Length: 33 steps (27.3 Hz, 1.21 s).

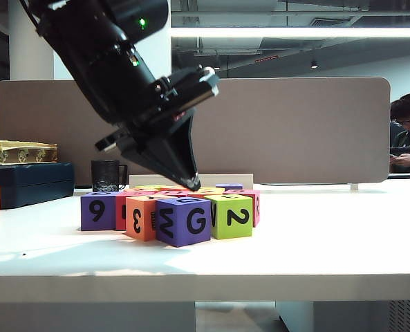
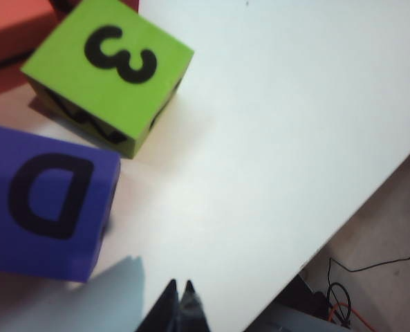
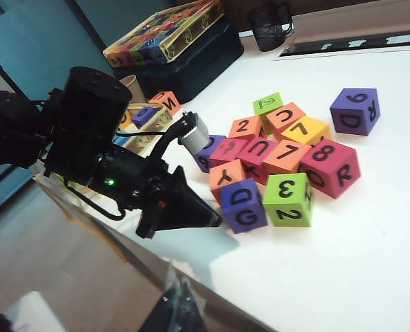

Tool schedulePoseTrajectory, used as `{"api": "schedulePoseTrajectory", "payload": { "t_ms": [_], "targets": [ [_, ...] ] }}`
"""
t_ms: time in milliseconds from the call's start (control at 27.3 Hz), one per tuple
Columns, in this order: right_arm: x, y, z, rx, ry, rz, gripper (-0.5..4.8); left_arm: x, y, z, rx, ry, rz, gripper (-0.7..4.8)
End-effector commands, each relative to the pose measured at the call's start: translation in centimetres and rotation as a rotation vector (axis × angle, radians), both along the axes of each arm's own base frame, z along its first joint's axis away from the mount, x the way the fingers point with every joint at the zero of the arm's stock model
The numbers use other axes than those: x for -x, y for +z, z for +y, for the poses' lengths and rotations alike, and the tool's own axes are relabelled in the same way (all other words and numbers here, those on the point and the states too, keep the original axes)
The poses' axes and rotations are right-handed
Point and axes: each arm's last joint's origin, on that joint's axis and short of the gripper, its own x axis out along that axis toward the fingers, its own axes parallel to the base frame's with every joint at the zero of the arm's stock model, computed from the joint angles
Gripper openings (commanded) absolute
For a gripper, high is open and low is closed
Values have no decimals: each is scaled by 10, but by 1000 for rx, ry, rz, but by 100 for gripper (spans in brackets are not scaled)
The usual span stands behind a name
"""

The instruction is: Select the appropriate blocks from the scattered letter blocks on the table and arrange them in a row to spell out "23".

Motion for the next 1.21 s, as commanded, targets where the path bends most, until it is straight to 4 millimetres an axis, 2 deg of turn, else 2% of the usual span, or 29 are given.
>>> {"api": "schedulePoseTrajectory", "payload": {
  "t_ms": [37,147,477,660,770,990,1210],
  "targets": [
    [-1,-3,-2,42,-79,24,-1,-2,-2,-2,1,-5,-4,-6],
    [-1,-6,-3,68,-133,54,-1,-3,-5,-3,-5,-7,-1,-6],
    [-1,-8,-3,86,-130,56,-1,-12,-19,-11,-3,5,-33,-6],
    [-1,-8,-3,86,-130,58,-1,-23,-41,-20,5,7,-41,-6],
    [-1,-8,-3,86,-130,58,-1,-26,-46,-21,-29,44,-71,-6],
    [-1,-8,-3,86,-130,58,-1,-34,-47,-13,-176,209,-193,-6],
    [-1,-8,-3,86,-130,58,-1,-48,-48,9,-214,295,-186,-6]
  ]
}}
